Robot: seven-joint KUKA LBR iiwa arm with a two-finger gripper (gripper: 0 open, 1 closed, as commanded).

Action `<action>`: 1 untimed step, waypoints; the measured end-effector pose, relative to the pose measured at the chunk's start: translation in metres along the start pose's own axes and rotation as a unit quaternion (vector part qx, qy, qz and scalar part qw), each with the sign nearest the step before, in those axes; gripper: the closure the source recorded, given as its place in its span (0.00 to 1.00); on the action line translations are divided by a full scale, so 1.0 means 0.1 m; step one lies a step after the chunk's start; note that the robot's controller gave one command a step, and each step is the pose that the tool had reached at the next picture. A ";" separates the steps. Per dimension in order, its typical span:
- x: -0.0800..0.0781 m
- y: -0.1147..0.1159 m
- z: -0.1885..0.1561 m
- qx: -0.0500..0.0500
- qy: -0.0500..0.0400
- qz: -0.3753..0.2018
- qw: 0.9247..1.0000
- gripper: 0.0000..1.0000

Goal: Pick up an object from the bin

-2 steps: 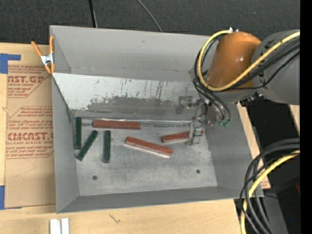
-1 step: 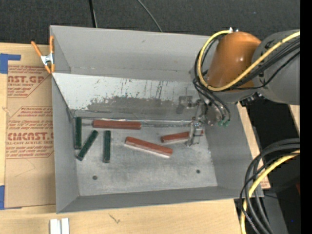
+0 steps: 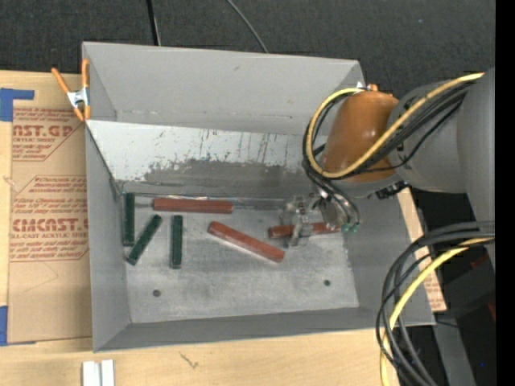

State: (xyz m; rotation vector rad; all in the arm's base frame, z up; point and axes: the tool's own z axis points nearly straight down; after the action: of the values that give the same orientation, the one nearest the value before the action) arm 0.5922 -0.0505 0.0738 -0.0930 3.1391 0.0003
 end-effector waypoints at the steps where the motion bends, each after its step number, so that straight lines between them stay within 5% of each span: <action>1: 0.00 0.00 0.00 0.000 0.000 0.000 1.000 1.00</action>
Offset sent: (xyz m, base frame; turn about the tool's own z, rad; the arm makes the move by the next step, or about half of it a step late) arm -0.0033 -0.0095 0.1593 0.0696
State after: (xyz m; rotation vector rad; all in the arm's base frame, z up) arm 0.5922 -0.0505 0.0738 -0.0932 3.1391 0.0003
